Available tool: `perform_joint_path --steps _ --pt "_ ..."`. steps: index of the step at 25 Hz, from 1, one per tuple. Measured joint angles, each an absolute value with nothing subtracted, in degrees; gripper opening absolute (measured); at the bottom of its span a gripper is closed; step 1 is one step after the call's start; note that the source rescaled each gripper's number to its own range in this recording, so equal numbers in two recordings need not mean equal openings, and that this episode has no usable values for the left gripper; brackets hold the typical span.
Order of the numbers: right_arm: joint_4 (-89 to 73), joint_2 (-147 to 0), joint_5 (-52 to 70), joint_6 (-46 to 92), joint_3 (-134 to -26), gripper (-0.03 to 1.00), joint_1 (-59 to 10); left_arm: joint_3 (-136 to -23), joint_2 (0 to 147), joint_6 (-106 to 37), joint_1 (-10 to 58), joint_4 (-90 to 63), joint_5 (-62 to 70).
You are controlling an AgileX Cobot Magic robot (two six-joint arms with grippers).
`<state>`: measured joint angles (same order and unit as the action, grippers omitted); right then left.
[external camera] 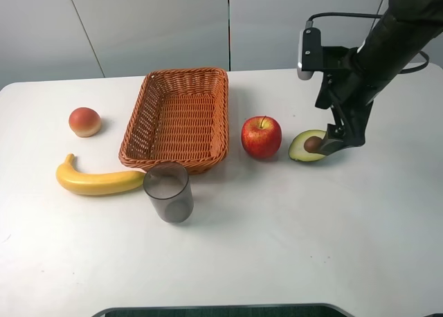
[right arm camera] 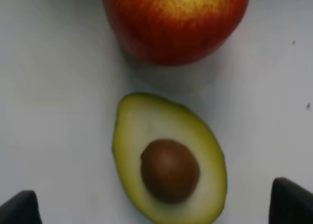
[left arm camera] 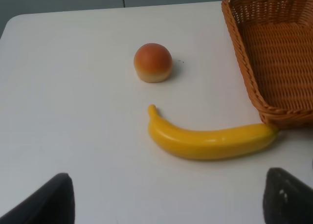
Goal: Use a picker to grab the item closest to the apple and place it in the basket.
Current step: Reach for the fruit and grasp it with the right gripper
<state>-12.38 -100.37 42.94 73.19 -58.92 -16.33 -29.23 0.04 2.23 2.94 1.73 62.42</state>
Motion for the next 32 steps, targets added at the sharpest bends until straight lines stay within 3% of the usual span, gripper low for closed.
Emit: perform_joint_path --steps 7,32 --pt "-11.0 -105.3 40.0 79.2 -59.9 1.00 -16.9 -29.2 0.0 2.2 2.9 1.7 62.4" --pt "-6.7 -115.9 35.9 79.8 -63.0 1.00 -16.9 -29.2 0.0 2.2 2.9 1.7 62.4"
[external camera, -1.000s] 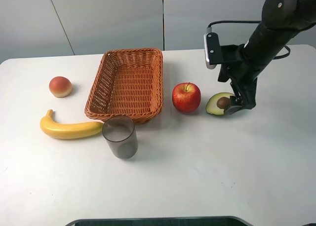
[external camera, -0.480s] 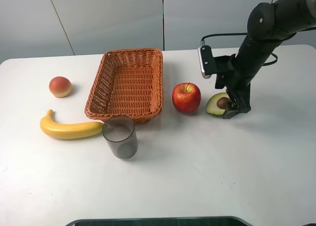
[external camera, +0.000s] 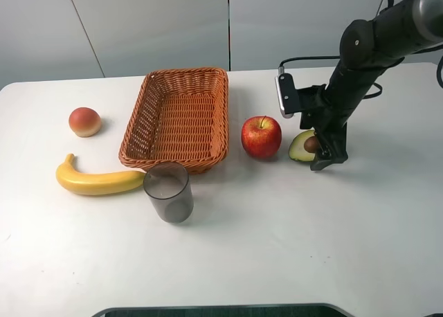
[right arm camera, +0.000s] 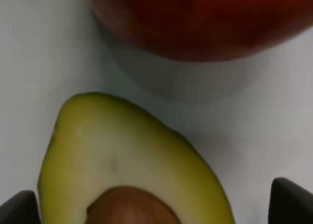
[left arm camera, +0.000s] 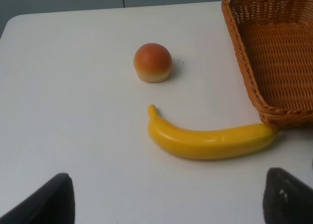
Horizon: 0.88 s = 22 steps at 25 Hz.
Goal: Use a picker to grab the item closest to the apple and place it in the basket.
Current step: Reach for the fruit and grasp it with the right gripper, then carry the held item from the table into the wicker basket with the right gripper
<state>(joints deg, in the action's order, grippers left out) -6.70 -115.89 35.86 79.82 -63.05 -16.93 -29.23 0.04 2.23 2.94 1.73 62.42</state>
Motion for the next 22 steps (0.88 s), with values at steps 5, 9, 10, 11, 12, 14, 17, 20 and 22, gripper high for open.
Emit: perform_joint_path --steps 5,9,10,11,12,14,17,20,22 --pt "-6.6 -116.8 35.5 79.7 -63.1 1.00 -16.9 -29.2 0.0 2.2 2.9 1.7 62.4" --pt "-6.4 -116.8 35.5 79.7 -63.1 0.84 -17.0 -29.2 0.0 2.2 2.9 1.7 62.4" --pt "-6.4 -116.9 35.5 79.7 -63.1 0.58 -17.0 -29.2 0.0 2.2 2.9 1.7 62.4" --pt "-6.3 -117.0 35.5 79.7 -63.1 0.17 -17.0 -29.2 0.0 2.2 2.9 1.7 62.4" --pt "-6.3 -117.0 35.5 79.7 -63.1 0.00 -17.0 -29.2 0.0 2.2 2.9 1.7 62.4" --pt "-6.2 -117.0 35.5 79.6 -63.2 0.04 -17.0 -29.2 0.0 2.2 2.9 1.7 62.4" --pt "-6.2 -117.0 35.5 79.3 -63.2 0.04 -17.0 -29.2 0.0 2.2 2.9 1.7 62.4" --pt "-6.2 -117.0 35.5 79.3 -63.2 0.04 -17.0 -29.2 0.0 2.2 2.9 1.7 62.4" --pt "-6.2 -117.0 35.5 79.3 -63.2 0.04 -17.0 -29.2 0.0 2.2 2.9 1.7 62.4"
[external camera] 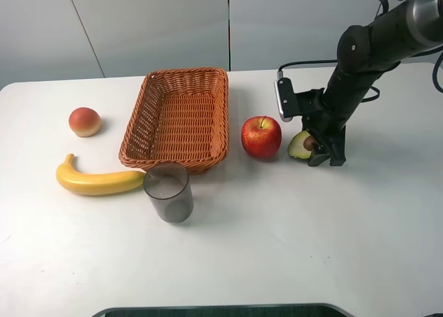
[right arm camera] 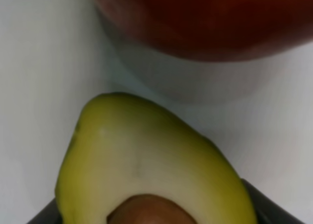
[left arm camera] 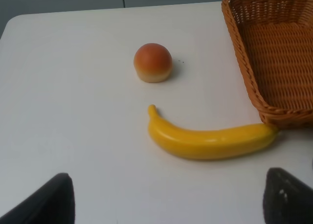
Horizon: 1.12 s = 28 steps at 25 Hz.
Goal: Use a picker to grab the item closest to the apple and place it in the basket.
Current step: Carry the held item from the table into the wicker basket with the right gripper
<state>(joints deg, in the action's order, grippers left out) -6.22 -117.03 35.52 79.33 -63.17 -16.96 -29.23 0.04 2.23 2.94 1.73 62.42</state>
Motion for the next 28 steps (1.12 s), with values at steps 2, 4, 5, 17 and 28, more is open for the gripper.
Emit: perform_joint_path --steps 2,4,5,17,28 --pt "-6.2 -117.0 35.5 79.3 -63.2 0.04 -17.0 -29.2 0.0 2.2 2.9 1.7 62.4" --pt "-6.2 -117.0 35.5 79.2 -63.2 0.04 -17.0 -29.2 0.0 2.2 2.9 1.7 62.4" --pt "-6.2 -117.0 35.5 79.2 -63.2 0.04 -17.0 -29.2 0.0 2.2 2.9 1.7 62.4" --pt "-3.6 -109.5 39.3 69.4 -63.2 0.04 -17.1 -29.2 0.0 2.2 2.9 1.7 62.4" --pt "-0.5 -102.4 47.3 17.3 -71.5 0.04 -20.6 -29.2 0.0 2.2 2.9 1.7 62.4"
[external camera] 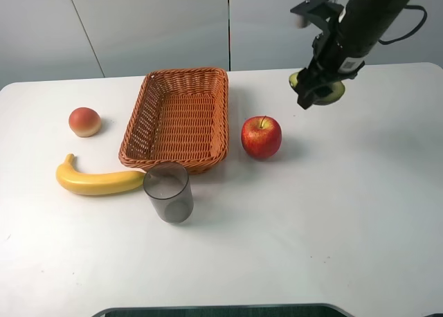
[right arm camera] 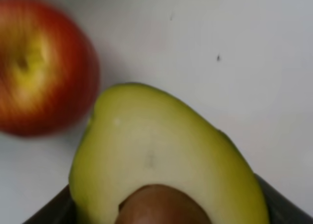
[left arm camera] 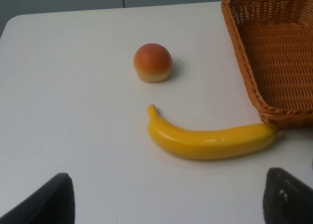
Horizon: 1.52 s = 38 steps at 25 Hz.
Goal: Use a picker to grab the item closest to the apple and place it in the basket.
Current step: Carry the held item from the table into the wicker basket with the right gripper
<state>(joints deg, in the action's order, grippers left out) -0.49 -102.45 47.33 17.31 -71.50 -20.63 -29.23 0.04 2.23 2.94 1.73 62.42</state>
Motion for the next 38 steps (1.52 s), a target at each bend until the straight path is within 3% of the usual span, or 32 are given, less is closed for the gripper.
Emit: perform_joint_path --steps 7,12,24,38 --pt "1.0 -105.0 49.6 -5.2 -81.3 0.04 -29.0 -29.2 0.0 2.1 2.9 1.7 62.4" --pt "1.2 -110.7 49.7 -14.0 -86.9 0.04 -34.6 -29.2 0.0 2.1 2.9 1.7 62.4" --pt "1.5 -126.4 47.2 -18.2 -104.9 0.04 -41.5 -29.2 0.0 2.1 2.9 1.7 62.4" --pt "2.4 -135.0 42.1 -17.4 -106.4 0.04 -42.2 -29.2 0.0 2.1 2.9 1.7 62.4"
